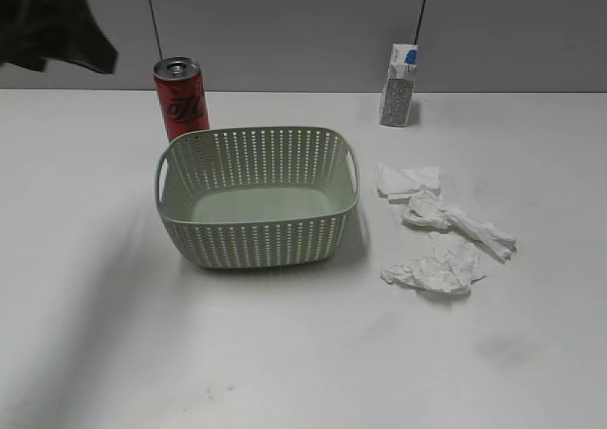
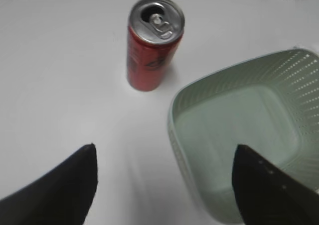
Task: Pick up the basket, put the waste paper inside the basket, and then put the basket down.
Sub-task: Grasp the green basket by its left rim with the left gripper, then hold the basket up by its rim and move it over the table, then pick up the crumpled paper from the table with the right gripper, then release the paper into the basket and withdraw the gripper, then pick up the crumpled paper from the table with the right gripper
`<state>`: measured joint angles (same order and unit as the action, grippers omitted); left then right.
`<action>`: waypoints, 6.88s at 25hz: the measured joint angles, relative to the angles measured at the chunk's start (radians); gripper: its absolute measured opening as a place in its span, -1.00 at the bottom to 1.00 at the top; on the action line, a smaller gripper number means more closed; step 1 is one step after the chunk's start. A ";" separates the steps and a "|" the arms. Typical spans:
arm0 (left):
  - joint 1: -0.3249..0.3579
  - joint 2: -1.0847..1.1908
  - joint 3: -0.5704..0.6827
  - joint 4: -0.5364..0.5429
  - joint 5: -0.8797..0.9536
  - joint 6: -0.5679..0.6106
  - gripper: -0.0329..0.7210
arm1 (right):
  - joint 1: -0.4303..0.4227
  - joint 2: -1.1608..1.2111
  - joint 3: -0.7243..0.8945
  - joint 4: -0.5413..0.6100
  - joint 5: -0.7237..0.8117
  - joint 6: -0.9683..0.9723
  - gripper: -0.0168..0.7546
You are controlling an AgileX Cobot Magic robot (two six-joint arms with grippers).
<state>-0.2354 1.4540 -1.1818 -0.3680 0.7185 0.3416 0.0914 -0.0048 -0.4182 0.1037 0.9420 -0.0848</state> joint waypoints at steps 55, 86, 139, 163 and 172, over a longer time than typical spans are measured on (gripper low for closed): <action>-0.205 0.293 0.119 0.134 0.013 -0.512 -0.91 | 0.000 0.274 -0.100 0.116 -0.164 0.000 0.20; -0.205 0.292 0.123 0.131 -0.040 -0.512 -0.91 | 0.181 1.983 -0.829 0.020 -0.291 -0.201 0.20; -0.205 0.366 0.092 0.232 0.010 -0.647 -0.91 | 0.503 1.763 -0.926 0.049 -0.277 -0.166 0.52; -0.205 0.366 0.092 0.237 -0.016 -0.647 -0.91 | 0.321 1.880 -0.546 0.011 -0.509 -0.114 -0.87; -0.205 0.366 0.092 0.237 -0.017 -0.647 -0.91 | 0.460 1.662 -0.813 0.143 -0.526 -0.211 -0.89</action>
<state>-0.4406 1.8200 -1.0901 -0.1307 0.7017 -0.3052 0.5514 1.6567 -1.2310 0.2467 0.4163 -0.2961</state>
